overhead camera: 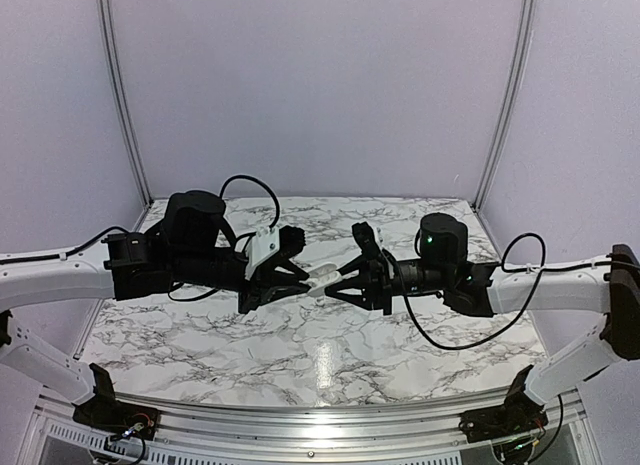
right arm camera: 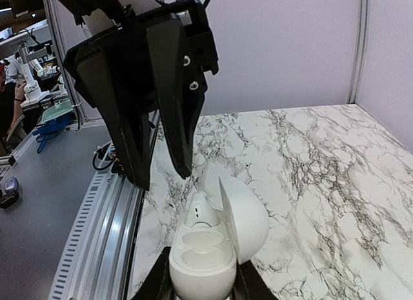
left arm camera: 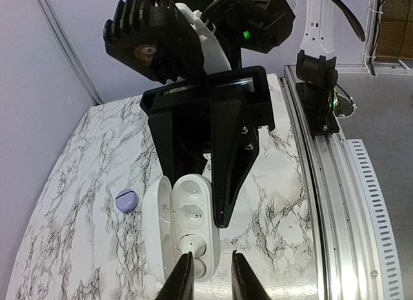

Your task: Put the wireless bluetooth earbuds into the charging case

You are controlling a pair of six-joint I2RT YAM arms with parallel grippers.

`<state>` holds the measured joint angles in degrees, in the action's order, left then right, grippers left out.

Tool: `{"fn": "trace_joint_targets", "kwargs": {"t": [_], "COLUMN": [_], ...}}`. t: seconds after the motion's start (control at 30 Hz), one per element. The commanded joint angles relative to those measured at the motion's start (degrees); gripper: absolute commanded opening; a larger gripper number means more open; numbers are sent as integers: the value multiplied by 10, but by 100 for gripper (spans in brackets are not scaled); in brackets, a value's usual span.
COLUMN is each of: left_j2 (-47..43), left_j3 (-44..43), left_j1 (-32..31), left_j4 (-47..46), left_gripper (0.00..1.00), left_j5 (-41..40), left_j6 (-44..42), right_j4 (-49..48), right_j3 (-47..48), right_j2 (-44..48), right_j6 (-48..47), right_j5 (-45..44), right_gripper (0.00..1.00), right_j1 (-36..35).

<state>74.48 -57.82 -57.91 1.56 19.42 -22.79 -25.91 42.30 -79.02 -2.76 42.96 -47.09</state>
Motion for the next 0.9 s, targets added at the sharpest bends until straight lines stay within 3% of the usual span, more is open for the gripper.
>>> {"fn": "trace_joint_targets", "kwargs": {"t": [0.0,0.87], "left_j2": [-9,25], "left_j3": [5,-9], "left_j1": [-5,-11], "left_j4": [-10,2], "left_gripper": [21,19], "left_j5": [-20,-71], "left_j6": [-12,-24], "right_j4": [0,-3], "right_j3": [30,33], "right_j2": [-4,-6], "right_j6": [7,10], "right_j5": [-3,17], "right_gripper": [0,0], "right_j1": [-4,-8]}}
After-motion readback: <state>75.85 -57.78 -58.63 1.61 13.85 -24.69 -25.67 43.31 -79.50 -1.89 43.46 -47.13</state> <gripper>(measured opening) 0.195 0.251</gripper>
